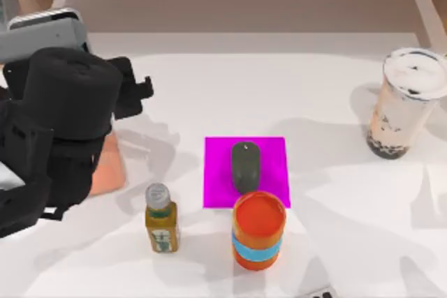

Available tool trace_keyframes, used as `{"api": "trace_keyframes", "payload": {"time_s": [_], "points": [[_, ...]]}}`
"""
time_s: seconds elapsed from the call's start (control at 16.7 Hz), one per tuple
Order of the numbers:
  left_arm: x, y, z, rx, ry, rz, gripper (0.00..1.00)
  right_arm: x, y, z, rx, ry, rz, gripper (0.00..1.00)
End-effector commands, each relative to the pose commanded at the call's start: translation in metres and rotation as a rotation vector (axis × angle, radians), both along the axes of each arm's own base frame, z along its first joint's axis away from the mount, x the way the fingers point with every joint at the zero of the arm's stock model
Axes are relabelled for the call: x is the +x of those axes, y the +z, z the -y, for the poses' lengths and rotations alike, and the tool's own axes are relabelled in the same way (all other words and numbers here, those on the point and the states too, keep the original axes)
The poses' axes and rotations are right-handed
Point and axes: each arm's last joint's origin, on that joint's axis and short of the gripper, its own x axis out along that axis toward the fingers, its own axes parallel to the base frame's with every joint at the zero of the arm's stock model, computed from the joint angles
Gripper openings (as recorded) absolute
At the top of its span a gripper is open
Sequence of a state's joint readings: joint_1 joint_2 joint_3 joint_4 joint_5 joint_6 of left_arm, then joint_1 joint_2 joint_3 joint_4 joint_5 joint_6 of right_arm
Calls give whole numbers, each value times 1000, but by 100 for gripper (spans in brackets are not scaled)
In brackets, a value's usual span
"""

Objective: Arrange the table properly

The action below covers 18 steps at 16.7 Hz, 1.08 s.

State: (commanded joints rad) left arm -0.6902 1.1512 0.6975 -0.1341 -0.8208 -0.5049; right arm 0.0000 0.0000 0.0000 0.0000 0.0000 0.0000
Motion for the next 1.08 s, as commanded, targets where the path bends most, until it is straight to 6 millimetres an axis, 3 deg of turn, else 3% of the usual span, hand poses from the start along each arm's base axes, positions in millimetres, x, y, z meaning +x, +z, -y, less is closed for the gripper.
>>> {"api": "trace_keyframes", "payload": {"time_s": [0.48,0.78,1.08], "points": [[24,-38,-11,32,10,-51,0,0,0,0,0,0,0,100],[24,-40,-13,32,17,-52,0,0,0,0,0,0,0,100],[24,-40,-13,32,17,-52,38,0,0,0,0,0,0,100]]}}
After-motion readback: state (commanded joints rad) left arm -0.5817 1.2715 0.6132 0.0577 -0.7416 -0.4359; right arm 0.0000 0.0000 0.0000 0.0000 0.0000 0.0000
